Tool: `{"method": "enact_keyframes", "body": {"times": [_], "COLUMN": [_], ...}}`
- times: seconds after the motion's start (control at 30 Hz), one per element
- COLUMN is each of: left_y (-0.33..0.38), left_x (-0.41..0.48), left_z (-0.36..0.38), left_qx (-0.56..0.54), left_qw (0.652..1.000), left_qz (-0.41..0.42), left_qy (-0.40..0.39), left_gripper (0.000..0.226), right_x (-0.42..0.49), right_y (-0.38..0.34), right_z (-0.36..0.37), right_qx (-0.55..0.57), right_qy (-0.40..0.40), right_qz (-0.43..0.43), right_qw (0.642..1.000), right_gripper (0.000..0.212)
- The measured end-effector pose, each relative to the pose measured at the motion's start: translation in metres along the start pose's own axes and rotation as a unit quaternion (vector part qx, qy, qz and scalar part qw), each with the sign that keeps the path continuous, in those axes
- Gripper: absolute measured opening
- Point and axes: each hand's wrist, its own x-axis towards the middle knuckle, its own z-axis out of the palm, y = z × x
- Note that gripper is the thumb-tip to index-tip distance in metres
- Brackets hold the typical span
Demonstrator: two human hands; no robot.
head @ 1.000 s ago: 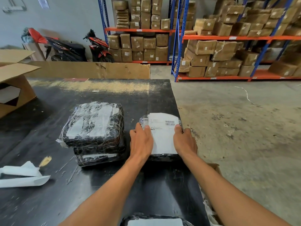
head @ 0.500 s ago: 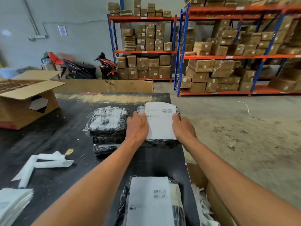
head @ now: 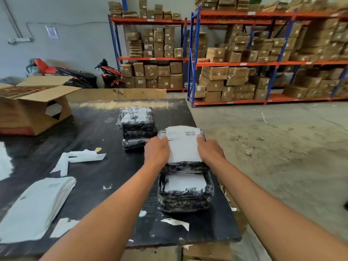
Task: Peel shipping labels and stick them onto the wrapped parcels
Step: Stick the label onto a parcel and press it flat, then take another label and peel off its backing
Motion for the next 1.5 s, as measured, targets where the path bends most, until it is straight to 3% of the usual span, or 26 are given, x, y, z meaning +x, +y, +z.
{"method": "enact_keyframes", "body": {"times": [0.13, 0.5, 0.83, 1.03, 1.13, 1.27, 1.37, 1.5], "left_y": [-0.005, -0.013, -0.013, -0.011, -0.012, -0.01, -0.024, -0.075], "left_x": [-0.017, -0.024, -0.028, -0.032, -0.035, -0.04, -0.041, -0.052], "left_z": [-0.005, 0.005, 0.006, -0.008, -0.02, -0.06, -0.099, -0.155], "left_qx": [0.015, 0.022, 0.026, 0.06, 0.08, 0.08, 0.097, 0.137], "left_qw": [0.999, 0.995, 0.993, 0.993, 0.997, 0.992, 0.983, 0.971], "left_qz": [-0.027, -0.098, -0.101, -0.063, -0.005, 0.051, 0.05, -0.002], "left_qy": [-0.014, -0.028, -0.047, -0.078, -0.015, 0.087, 0.149, 0.196], "left_gripper": [0.038, 0.047, 0.052, 0.056, 0.049, 0.04, 0.038, 0.034], "right_x": [-0.023, -0.03, -0.035, -0.038, -0.042, -0.062, -0.083, -0.117], "right_y": [0.007, 0.021, 0.02, 0.017, 0.009, -0.039, -0.074, -0.097], "right_z": [-0.003, -0.004, -0.004, -0.008, -0.015, -0.018, 0.011, 0.075], "right_qx": [-0.027, -0.057, -0.045, -0.06, -0.121, -0.126, -0.1, -0.104], "right_qy": [-0.003, -0.007, -0.032, -0.063, 0.017, 0.092, 0.069, -0.014], "right_qz": [0.012, 0.02, 0.027, 0.029, 0.02, -0.085, -0.179, -0.229], "right_qw": [1.0, 0.998, 0.998, 0.996, 0.992, 0.984, 0.976, 0.968], "right_gripper": [0.061, 0.061, 0.066, 0.081, 0.076, 0.056, 0.044, 0.04]}}
